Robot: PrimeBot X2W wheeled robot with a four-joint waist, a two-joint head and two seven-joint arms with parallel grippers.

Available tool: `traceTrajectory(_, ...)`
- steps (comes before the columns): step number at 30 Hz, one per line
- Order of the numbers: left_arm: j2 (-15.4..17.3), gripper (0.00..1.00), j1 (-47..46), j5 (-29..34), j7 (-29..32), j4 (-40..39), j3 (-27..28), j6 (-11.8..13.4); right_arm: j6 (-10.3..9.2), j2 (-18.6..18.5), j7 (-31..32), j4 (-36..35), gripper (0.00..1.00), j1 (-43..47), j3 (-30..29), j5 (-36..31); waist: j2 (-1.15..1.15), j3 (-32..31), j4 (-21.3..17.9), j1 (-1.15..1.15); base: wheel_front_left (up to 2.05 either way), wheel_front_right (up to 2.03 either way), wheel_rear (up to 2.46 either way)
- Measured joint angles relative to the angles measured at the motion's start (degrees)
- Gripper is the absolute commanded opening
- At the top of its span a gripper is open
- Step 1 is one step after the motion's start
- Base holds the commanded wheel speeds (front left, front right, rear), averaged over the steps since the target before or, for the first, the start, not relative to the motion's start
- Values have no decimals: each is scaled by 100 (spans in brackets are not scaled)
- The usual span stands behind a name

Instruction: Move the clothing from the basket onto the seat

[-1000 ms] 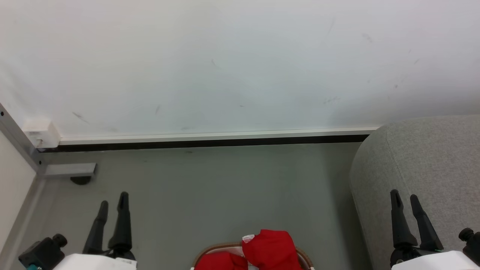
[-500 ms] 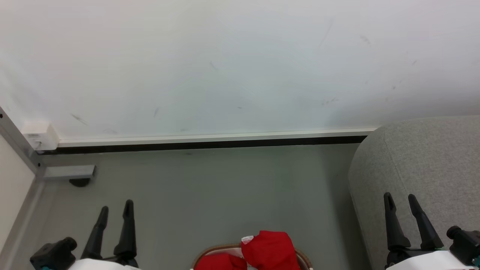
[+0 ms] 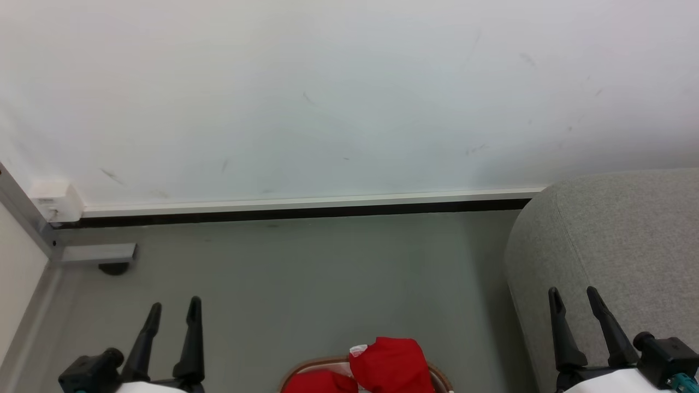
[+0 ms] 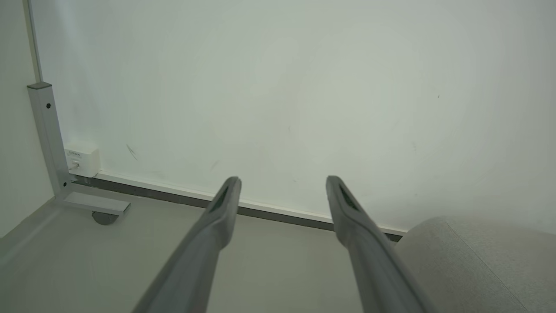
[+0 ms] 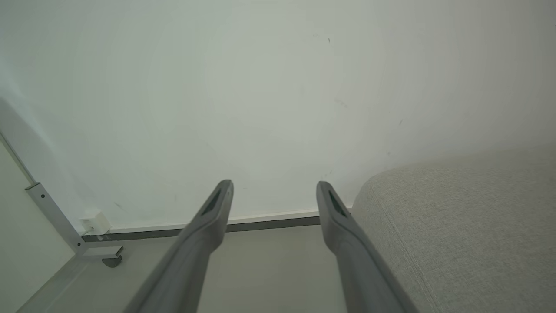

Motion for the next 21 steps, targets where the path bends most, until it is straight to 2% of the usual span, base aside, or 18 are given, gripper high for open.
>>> traceTrajectory(21, -1, 100, 2, 956, -194, 21, 36, -67, 0, 159, -79, 174, 100, -58, -97, -1028, 0, -20, -68, 0, 0, 0, 0)
